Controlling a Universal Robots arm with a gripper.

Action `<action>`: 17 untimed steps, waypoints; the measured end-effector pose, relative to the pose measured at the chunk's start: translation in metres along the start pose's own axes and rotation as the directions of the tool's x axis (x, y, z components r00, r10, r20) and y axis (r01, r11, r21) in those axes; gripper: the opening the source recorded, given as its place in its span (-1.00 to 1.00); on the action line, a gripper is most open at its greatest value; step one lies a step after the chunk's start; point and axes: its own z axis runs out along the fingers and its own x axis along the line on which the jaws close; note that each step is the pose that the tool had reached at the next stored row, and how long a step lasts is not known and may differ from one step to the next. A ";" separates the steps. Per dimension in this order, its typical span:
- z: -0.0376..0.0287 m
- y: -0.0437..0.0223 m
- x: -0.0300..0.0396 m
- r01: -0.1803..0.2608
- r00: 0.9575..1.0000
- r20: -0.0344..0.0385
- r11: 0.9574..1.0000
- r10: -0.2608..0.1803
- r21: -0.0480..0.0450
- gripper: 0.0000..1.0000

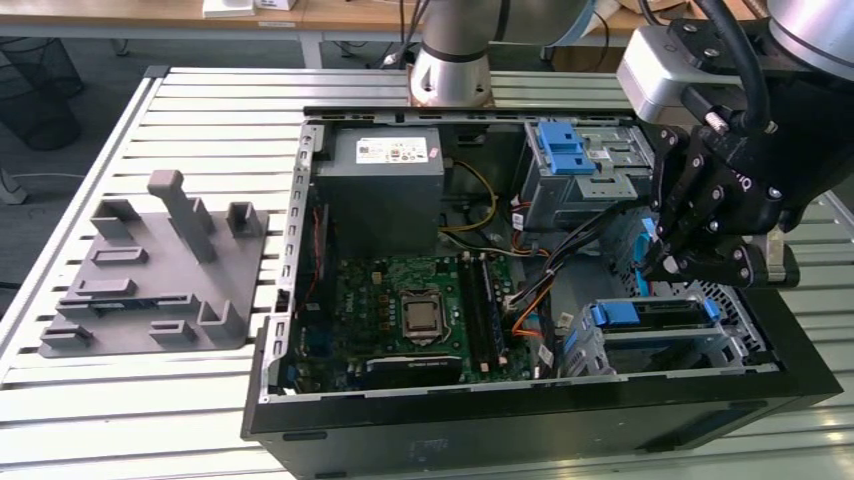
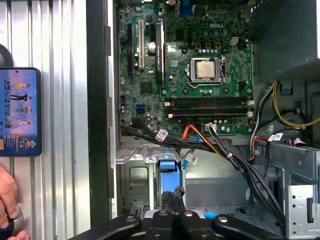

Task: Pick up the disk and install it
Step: 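Insert the first disk wire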

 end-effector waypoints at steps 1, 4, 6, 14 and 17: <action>0.0000 0.0000 0.0000 0.000 1.000 0.000 1.000 0.000 0.000 -0.79; 0.0001 -0.0001 0.0000 0.000 1.000 0.000 1.000 0.000 0.000 -0.79; 0.0003 -0.0021 0.0000 0.000 1.000 0.000 1.000 0.000 0.000 -0.79; 0.0011 -0.0168 -0.0007 0.000 1.000 0.000 1.000 0.000 0.000 -0.79; 0.0018 -0.0196 -0.0008 0.000 1.000 0.000 1.000 0.000 0.000 -0.79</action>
